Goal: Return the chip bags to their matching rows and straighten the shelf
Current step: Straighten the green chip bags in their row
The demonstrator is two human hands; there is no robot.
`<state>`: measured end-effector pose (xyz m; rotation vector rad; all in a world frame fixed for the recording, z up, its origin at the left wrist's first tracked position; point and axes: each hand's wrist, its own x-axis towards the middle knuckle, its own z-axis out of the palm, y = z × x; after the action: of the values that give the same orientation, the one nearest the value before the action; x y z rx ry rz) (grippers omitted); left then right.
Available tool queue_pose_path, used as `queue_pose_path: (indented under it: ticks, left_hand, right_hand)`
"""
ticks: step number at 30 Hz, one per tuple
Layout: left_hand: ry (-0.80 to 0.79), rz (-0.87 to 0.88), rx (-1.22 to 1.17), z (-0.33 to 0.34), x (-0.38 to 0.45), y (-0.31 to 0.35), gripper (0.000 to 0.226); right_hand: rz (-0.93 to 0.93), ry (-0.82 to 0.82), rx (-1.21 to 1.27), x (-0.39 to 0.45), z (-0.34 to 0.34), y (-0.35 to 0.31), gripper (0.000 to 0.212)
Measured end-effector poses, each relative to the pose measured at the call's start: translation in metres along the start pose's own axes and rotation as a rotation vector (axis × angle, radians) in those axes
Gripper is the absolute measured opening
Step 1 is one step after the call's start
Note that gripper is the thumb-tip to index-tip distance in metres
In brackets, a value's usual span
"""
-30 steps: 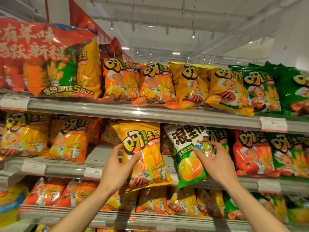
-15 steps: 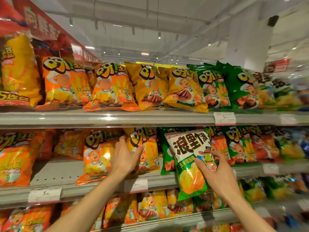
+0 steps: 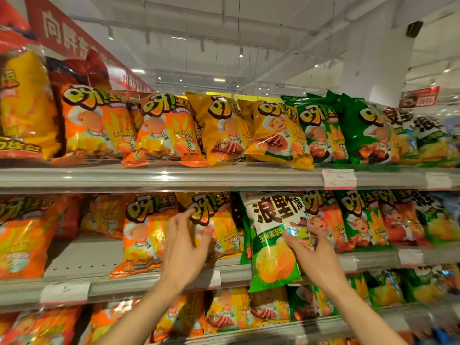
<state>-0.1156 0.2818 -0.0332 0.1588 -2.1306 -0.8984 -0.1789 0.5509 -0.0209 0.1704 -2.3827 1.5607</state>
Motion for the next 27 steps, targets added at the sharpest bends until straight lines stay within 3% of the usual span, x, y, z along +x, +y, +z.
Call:
queue_pose_path:
  ticks: [4,6,11,14,16,19,21,27]
  left_hand:
    - [-0.364,-0.093,-0.243,0.012,-0.028,0.022,0.063]
    - [-0.465,-0.167,-0.344,0.021,-0.038,0.031,0.071]
    - [-0.427,-0.197,-0.417,0.035,-0.054,0.046,0.072]
    - [-0.423,-0.193,-0.43,0.044,-0.063,0.067,0.057]
    - [-0.421,-0.192,-0.429,0.053,-0.07,0.087,0.06]
    - [-0.421,-0.174,-0.358,0.08,-0.083,0.126,0.083]
    - [-0.437,-0.169,-0.345,0.106,-0.095,0.157,0.087]
    - [-0.521,-0.152,-0.389,0.213,-0.135,0.264,0.064]
  right_hand:
    - [0.045,-0.054,0.087,-0.008,0.017,-0.006,0.066]
    - [0.05,-0.089,0.096,-0.014,0.023,-0.007,0.066]
    - [0.062,-0.147,0.113,-0.024,0.015,-0.001,0.068]
    - [0.068,-0.18,0.16,-0.025,-0.008,0.005,0.06]
    - [0.074,-0.19,0.163,-0.024,-0.03,0.012,0.056]
    - [0.071,-0.188,0.171,-0.015,-0.076,0.033,0.054]
    - [0.073,-0.183,0.173,-0.008,-0.114,0.051,0.052]
    - [0.098,-0.081,0.152,0.019,-0.25,0.128,0.064]
